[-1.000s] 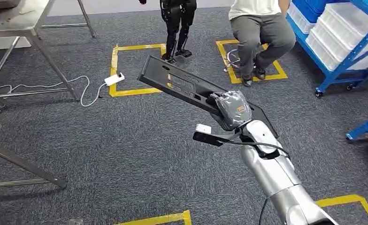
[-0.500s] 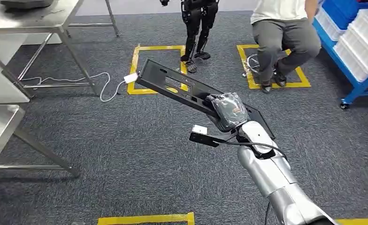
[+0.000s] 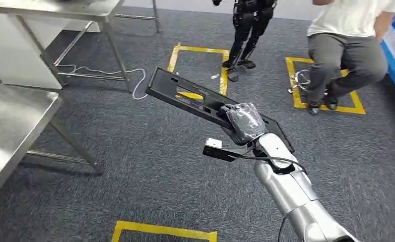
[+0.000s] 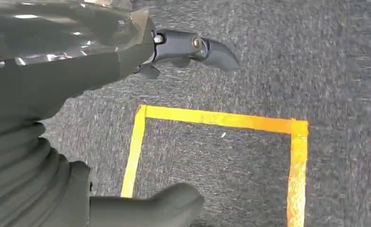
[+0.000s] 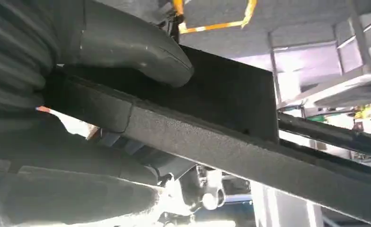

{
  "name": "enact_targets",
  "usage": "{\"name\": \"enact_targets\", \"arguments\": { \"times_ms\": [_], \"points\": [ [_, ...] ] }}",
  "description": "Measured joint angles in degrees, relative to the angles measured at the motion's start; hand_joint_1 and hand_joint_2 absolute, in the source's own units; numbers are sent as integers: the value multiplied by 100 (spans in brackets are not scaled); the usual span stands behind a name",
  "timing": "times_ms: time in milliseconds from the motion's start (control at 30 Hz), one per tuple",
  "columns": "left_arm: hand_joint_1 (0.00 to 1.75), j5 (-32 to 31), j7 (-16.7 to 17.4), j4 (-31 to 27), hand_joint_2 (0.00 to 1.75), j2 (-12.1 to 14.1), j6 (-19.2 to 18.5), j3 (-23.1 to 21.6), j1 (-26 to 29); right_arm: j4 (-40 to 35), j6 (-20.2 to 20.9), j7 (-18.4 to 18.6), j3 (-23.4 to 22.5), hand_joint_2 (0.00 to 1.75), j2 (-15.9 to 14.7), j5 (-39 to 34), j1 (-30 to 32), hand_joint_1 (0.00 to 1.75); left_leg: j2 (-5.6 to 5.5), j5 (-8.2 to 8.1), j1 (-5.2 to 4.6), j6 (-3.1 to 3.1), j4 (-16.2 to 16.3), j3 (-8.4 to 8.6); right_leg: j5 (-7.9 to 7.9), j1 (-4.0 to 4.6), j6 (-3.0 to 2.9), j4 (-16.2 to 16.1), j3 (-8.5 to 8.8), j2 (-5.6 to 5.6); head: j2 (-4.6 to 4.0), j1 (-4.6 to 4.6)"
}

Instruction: Take the parts from the cabinet and place them on the table.

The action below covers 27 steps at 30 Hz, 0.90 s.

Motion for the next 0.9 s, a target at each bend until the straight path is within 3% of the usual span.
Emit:
{"name": "enact_targets", "arguments": {
  "times_ms": [33, 100, 133, 167, 267, 300, 333, 367, 400, 433, 467, 500, 533, 567, 600, 633, 667, 800, 833, 867, 900],
  "points": [
    [0, 0, 2, 0, 175, 0, -2, 0, 5, 0, 0, 0, 0, 175, -2, 0, 10, 175, -80, 6, 4, -10, 5, 0, 109, -13, 59, -206, 91, 3, 0, 4],
    [0, 0, 2, 0, 175, 0, -2, 0, 3, 0, -2, 0, -2, 175, -20, 0, -4, 175, -223, 15, 25, -37, 20, 4, 531, -72, 190, -1225, 583, 78, 0, 2],
    [0, 0, 2, 0, 175, 0, -2, 0, 2, 0, -2, 0, -2, 175, -20, -2, -9, 175, -280, 12, 27, -72, 32, -7, 709, -125, 238, -1734, 827, 252, 0, 4],
    [0, 0, 4, 0, 175, 11, -2, 0, -2, 2, -2, 0, -2, 175, -28, -2, -9, 175, -319, 2, -3, -121, 67, -34, 726, -114, 210, -1866, 874, 359, 0, 11],
    [0, 0, 7, 2, 175, 11, -2, 0, 22, 0, -2, 0, 31, 175, -2, 2, -8, 175, -441, 60, 29, -231, 17, -79, 768, -50, 91, -1857, 872, 204, 0, -2],
    [0, 0, 7, 2, 175, 9, -2, 0, 44, 0, -2, 2, 37, 175, 4, 0, -14, 175, -477, 66, 39, -264, 20, -109, 798, -94, 39, -1884, 881, 142, 0, -4],
    [0, -7, 7, 2, 175, 4, -4, -2, 59, 0, -2, 15, 37, 175, 13, 0, -33, 175, -243, -1, 46, -269, 103, -134, 819, -105, 4, -1894, 881, 99, 0, -11],
    [0, -7, 7, 2, 175, 2, -2, -2, 56, -2, -4, 13, 39, 175, 20, -2, -35, 175, 20, -182, 21, -282, 336, -231, 818, -86, -54, -1894, 882, 68, 0, -59],
    [0, -7, 7, 2, 175, 9, -2, -2, 42, -2, -4, 13, 42, 175, 20, -2, -34, 175, 124, -430, 24, -298, 763, -424, 812, -58, -84, -1894, 882, 12, 0, -55],
    [0, -7, 7, 2, 175, 9, -2, -2, 31, -2, -4, 13, 44, 175, 11, 0, -24, 175, 155, -669, 24, -304, 1277, -663, 808, -30, -92, -1893, 880, -48, 0, -55],
    [0, -9, 7, 2, 175, 7, -4, -4, 33, 0, -4, 13, 48, 175, 7, 0, -15, 175, 159, -828, 22, -306, 1717, -874, 802, -4, -102, -1892, 875, -115, 0, -57],
    [0, -20, 90, 2, 175, 4, -4, -4, 38, 0, -4, 13, 52, 175, 7, 0, -8, 175, 161, -851, 22, -300, 1913, -964, 796, 18, -111, -1892, 876, -173, 0, -55],
    [0, -96, 382, 2, 175, 4, -30, -4, 39, 0, -4, 13, 63, 175, 11, 4, -8, 175, 168, -757, 20, -283, 1825, -913, 790, 37, -118, -1892, 880, -232, 0, -52],
    [0, -191, 815, 4, 175, 9, -121, -7, 35, 0, -4, 13, 70, 175, 20, 4, -13, 175, 186, -556, 12, -252, 1473, -721, 782, 52, -128, -1892, 890, -288, 0, -55],
    [0, -276, 1254, 4, 175, 13, -243, -15, 35, 0, -2, 18, 74, 175, 44, 7, -28, 175, 242, -315, -6, -208, 933, -421, 773, 62, -138, -1892, 901, -335, 0, -55],
    [0, -348, 1625, 4, 175, 20, -354, -26, 39, -2, 2, 37, 79, 175, 74, 26, -44, 175, 399, -115, -44, -146, 382, -101, 765, 76, -146, -1892, 916, -379, 0, -57],
    [0, -398, 1852, 4, 175, 28, -418, -31, 25, -7, 9, 68, 83, 175, 96, 50, -59, 175, 645, -184, -126, -95, 167, 10, 755, 107, -136, -1891, 914, -422, 0, -48],
    [0, -575, 2481, 4, 175, 39, -435, -44, 7, -43, 135, 155, 120, 175, 142, 109, -83, 175, 388, -101, -156, -9, 97, -27, 737, 133, -86, -1910, 922, -632, 0, -59],
    [0, -619, 2562, 4, 175, 35, -398, -50, 11, -79, 186, 181, 120, 175, 142, 111, -87, 175, 348, -44, -65, 33, 11, 31, 686, 138, -48, -1849, 855, -522, 0, -44],
    [0, -643, 2634, 4, 175, 28, -380, -55, 7, -96, 212, 188, 120, 175, 140, 111, -93, 175, 295, -23, -71, 54, -14, 39, 594, 96, -39, -1672, 805, -238, 0, -44],
    [0, -680, 2757, 2, 175, 35, -407, -66, -17, -114, 236, 188, 120, 175, 131, 107, -101, 175, 256, -18, -62, 62, -13, 35, 422, 79, -61, -1319, 647, -94, 0, -37]
  ]
}}
